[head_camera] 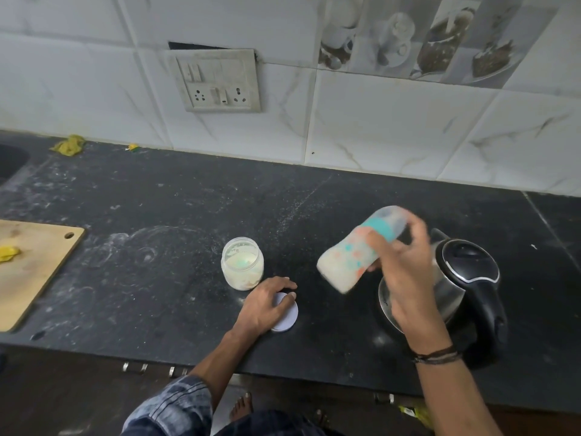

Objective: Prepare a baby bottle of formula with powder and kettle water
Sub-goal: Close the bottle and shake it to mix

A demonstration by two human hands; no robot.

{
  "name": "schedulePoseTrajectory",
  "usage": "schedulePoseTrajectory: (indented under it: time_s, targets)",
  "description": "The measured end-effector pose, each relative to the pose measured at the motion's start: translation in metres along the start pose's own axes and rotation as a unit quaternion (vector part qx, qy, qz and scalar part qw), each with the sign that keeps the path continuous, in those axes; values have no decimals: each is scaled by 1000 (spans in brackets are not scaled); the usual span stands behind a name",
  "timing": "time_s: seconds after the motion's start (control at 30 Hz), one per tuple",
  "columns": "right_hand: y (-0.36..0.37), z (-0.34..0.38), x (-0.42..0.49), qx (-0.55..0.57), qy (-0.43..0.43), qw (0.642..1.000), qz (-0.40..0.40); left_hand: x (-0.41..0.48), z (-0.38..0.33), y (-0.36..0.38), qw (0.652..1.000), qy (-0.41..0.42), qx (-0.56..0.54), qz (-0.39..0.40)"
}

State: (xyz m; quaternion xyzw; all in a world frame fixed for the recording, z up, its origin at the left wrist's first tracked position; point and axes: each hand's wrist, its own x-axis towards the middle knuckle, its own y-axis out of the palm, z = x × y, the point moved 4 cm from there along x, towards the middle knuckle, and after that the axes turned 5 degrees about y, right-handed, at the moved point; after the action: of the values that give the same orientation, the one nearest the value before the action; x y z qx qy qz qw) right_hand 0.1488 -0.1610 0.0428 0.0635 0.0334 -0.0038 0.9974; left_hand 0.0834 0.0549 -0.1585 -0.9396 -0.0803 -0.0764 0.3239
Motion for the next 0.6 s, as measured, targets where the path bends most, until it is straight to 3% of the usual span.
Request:
schedulePoseTrajectory:
  time_s: [0.07,0.2,0.33,0.47,0.53,0.6]
  targets:
    - [0,0,-4,-38,-10,999,26,0,1,0,1000,0,-2,1]
    - [-8,10,0,70,-32,994,-79,1,1,2,1000,-4,0,2]
    - [9,1,-5,-18,-4,999,31,1,1,1,1000,-2,-1,6]
    - [-5,14,-1,71,-36,993,-84,0,-3,0,1000,-3,-3,3]
    - [-2,14,-2,59,-30,996,-56,0,-3,-1,1000,-6,-2,1]
    - [7,7,-6,9,-14,1000,23,0,-3,-1,1000,-6,0,6]
